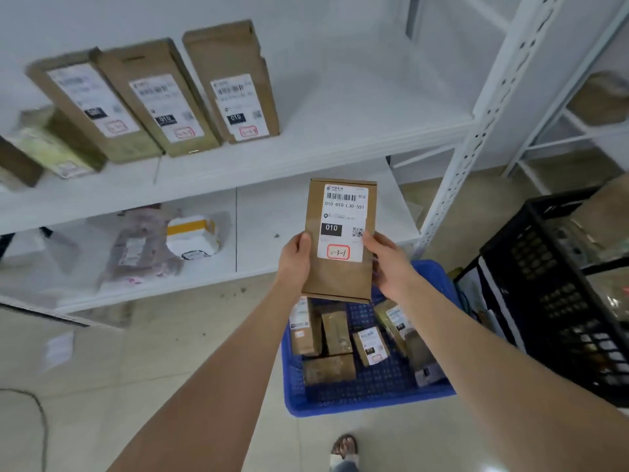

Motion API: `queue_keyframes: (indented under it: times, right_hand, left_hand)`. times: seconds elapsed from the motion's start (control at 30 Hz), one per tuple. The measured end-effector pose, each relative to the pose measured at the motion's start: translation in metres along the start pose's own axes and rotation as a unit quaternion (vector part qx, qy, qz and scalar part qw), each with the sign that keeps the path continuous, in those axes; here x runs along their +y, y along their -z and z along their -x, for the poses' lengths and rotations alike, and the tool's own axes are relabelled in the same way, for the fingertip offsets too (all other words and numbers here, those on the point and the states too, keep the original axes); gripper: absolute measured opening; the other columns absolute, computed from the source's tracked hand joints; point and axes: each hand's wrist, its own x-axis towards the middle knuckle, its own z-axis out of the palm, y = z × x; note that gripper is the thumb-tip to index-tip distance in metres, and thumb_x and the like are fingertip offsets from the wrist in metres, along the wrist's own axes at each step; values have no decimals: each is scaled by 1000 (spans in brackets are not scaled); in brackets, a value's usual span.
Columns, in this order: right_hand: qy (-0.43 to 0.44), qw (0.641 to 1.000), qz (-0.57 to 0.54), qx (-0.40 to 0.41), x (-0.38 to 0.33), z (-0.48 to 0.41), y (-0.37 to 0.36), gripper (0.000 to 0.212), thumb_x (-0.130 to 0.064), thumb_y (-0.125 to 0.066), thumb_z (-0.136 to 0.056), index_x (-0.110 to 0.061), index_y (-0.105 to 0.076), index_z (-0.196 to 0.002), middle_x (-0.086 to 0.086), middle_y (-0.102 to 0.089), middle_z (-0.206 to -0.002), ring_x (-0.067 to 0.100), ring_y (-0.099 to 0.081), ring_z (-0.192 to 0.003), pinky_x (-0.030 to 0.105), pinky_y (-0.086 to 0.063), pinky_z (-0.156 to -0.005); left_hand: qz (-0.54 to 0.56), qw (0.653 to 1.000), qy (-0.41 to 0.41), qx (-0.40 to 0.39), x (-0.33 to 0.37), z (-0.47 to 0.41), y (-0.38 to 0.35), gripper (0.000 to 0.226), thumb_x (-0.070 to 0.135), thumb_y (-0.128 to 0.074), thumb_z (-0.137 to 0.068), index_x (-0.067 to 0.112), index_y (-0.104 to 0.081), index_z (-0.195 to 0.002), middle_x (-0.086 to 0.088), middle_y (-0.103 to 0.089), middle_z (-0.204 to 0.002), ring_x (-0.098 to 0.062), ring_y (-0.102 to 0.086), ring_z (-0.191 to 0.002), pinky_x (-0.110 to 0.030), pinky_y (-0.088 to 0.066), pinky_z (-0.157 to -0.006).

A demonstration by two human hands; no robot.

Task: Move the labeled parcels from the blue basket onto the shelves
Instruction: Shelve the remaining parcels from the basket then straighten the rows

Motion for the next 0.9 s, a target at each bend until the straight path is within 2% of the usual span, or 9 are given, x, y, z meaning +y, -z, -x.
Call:
queue_keyframes:
  times: [0.07,0.2,0.3,0.4,0.53,0.63,0.7,0.9]
  right_hand:
    - [11,1000,-4,-17,-11,20,-7,38,-26,-61,-92,-21,-57,-129,6,-70,-112,22,-64,-91,23,-47,-48]
    - [27,999,13,-45,-29,58,-22,40,-25,-62,-92,-21,-55,-131,2,-72,-107,23,-65,-99,34,-52,-69]
    - [39,998,22,-54,-37,84,-35,39,-23,-61,-92,-20,-55,-131,1,-72,-105,20,-66,-95,31,-51,-69]
    - [45,997,27,-63,-42,105,-51,39,-23,-60,-93,-19,-55,-131,2,-72,-104,19,-67,-92,29,-50,-65]
    - [57,995,43,-69,-45,129,-74,39,-24,-60,-94,-19,-54,-132,1,-72,-102,20,-66,-93,29,-51,-69]
    - [69,993,59,-73,-47,145,-95,39,-23,-59,-94,-19,-54,-132,-2,-71,-96,18,-65,-90,30,-52,-71]
    - [76,992,68,-76,-45,154,-113,38,-23,-58,-94,-19,-53,-132,-3,-71,-95,17,-64,-89,31,-51,-73]
    - [88,984,109,-106,-29,174,-181,39,-23,-57,-95,-22,-53,-134,-1,-71,-106,14,-64,-92,31,-49,-78]
  left_hand:
    - [-1,1000,-20,9,12,19,14,39,33,-31,-102,11,-55,-124,-6,-64,-118,-24,-59,-108,-43,-47,-98]
    - [1,998,-56,27,33,54,41,36,29,-33,-102,10,-57,-121,-7,-64,-116,-21,-58,-104,-36,-47,-95]
    - [-5,997,-65,43,43,74,60,38,30,-33,-102,8,-56,-124,-7,-62,-119,-21,-56,-104,-32,-44,-93]
    - [-20,996,-69,60,52,92,79,40,30,-33,-102,9,-55,-126,-3,-59,-112,-19,-53,-101,-30,-42,-92]
    - [-50,992,-99,62,58,108,109,37,28,-35,-102,6,-62,-116,-7,-65,-111,-24,-57,-101,-34,-45,-93]
    - [-49,992,-99,56,61,117,133,37,29,-35,-101,8,-61,-118,-11,-65,-118,-28,-59,-110,-43,-44,-100]
    - [-49,993,-98,54,60,121,152,37,30,-34,-102,10,-59,-121,-9,-64,-119,-27,-58,-110,-43,-45,-100]
    - [-43,991,-107,70,49,122,225,35,27,-34,-101,10,-60,-119,-7,-66,-114,-25,-60,-104,-37,-48,-89]
